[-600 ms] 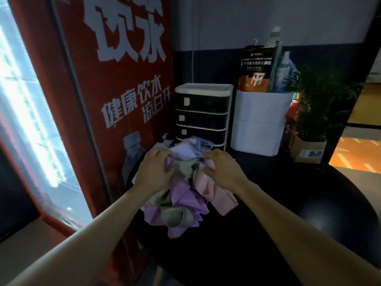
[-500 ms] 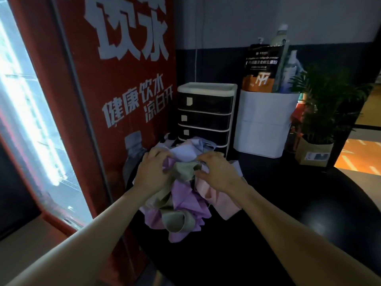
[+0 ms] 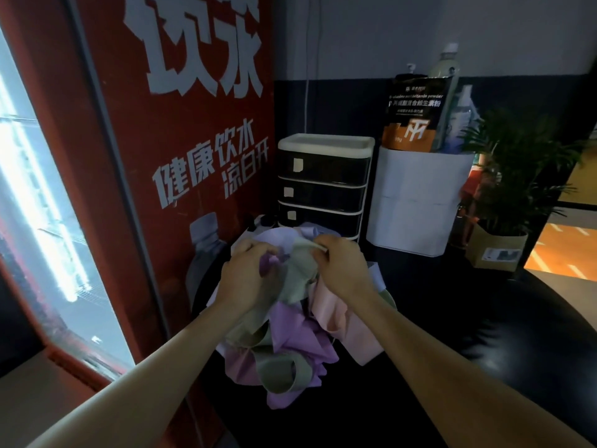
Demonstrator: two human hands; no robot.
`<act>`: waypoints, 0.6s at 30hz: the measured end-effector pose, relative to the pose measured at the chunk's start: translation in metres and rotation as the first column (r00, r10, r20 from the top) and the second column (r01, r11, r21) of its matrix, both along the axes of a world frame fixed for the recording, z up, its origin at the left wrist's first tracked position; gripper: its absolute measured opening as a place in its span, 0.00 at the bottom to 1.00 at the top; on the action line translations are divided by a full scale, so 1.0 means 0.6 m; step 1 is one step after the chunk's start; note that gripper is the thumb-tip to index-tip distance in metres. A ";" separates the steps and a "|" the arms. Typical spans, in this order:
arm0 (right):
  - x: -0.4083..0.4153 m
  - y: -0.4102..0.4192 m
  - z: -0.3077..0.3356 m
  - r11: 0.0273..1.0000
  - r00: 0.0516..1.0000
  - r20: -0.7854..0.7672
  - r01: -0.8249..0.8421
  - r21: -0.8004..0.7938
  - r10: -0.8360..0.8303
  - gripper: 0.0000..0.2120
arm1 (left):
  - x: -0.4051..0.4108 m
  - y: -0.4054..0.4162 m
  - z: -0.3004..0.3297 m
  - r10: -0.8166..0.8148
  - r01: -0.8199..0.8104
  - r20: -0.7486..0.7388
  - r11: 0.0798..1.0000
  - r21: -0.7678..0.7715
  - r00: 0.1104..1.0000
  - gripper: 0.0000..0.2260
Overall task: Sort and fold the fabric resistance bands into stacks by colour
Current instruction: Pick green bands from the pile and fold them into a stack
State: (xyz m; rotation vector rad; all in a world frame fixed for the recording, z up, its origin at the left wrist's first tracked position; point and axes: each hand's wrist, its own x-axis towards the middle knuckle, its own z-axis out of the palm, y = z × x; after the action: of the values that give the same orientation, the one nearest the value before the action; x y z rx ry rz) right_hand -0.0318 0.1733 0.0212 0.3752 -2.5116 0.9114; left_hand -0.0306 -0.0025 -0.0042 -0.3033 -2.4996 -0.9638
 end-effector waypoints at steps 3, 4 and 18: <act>-0.003 0.011 0.027 0.994 0.999 -0.028 -0.022 -0.107 0.019 0.11 | 0.000 0.018 0.008 -0.034 0.034 -0.030 0.999 -0.011 0.999 0.14; -0.003 0.014 0.034 0.993 1.000 -0.020 -0.010 -0.119 0.007 0.11 | -0.002 0.023 0.010 -0.044 0.044 -0.031 0.999 -0.014 0.999 0.13; -0.009 0.100 0.101 0.874 0.985 0.017 0.159 -0.459 -0.170 0.10 | -0.006 0.110 0.061 -0.188 0.186 -0.050 0.981 -0.049 0.981 0.27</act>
State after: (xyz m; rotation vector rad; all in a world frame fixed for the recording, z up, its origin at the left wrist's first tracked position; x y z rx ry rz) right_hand -0.0371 0.2336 0.0817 0.0158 -2.1678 1.3731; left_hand -0.0344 0.0635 0.0322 -0.5797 -2.4790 -0.9590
